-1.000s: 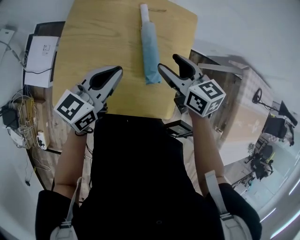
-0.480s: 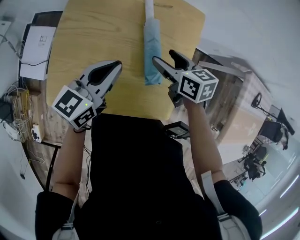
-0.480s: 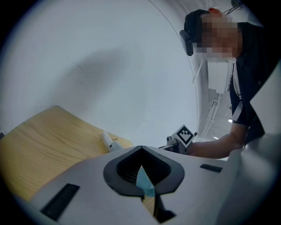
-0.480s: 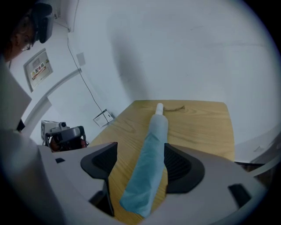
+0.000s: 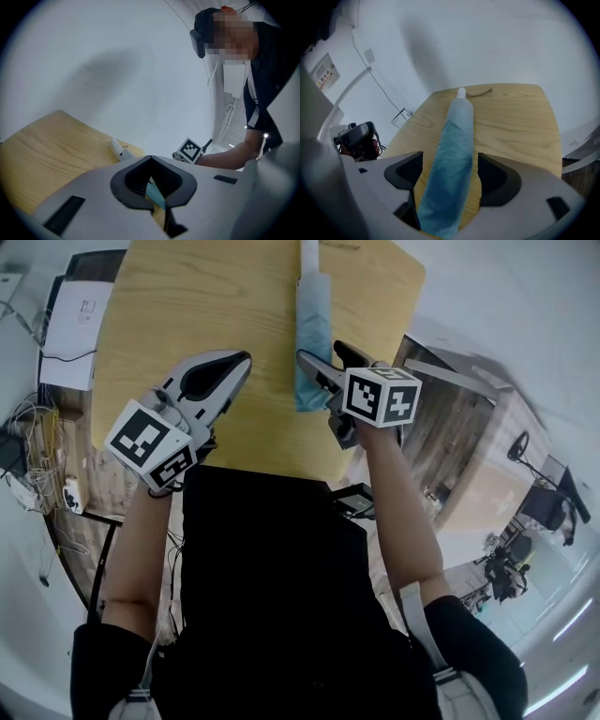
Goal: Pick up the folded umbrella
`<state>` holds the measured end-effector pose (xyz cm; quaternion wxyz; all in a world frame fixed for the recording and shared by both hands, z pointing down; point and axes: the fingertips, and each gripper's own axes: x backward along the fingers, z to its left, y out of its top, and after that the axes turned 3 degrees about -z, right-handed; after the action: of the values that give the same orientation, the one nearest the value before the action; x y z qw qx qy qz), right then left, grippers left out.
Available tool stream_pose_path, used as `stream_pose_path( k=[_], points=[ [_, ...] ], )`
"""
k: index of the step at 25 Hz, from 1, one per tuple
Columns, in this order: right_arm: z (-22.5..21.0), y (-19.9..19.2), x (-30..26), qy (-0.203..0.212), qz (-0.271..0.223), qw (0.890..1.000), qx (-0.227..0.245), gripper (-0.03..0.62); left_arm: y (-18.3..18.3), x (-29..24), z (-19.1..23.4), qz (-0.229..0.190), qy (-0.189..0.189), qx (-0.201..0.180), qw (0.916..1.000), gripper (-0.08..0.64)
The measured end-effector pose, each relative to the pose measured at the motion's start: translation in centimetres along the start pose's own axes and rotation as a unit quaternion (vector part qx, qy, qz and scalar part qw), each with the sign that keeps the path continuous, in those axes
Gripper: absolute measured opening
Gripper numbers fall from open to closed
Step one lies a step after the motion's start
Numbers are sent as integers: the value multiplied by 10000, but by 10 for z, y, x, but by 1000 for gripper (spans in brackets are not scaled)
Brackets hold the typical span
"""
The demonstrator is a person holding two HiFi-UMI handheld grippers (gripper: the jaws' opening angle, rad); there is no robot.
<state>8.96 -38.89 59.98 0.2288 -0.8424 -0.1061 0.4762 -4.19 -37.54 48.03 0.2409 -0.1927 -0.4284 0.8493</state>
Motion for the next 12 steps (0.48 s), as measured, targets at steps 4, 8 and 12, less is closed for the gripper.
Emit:
stream_pose_path(
  k=[4,8,12],
  points=[
    [-1,-9,-15,-65,290,9996,22,344,0,1,2,-31,22,26,10000,11],
    [0,-13,-24,-213,485,9980,337,344,-1,11,5,-91,120,130,9998,11],
    [-3,-14,-29,-311,521,9977,306,344,-4,16,6,-53,129,88,9999,11]
  ],
)
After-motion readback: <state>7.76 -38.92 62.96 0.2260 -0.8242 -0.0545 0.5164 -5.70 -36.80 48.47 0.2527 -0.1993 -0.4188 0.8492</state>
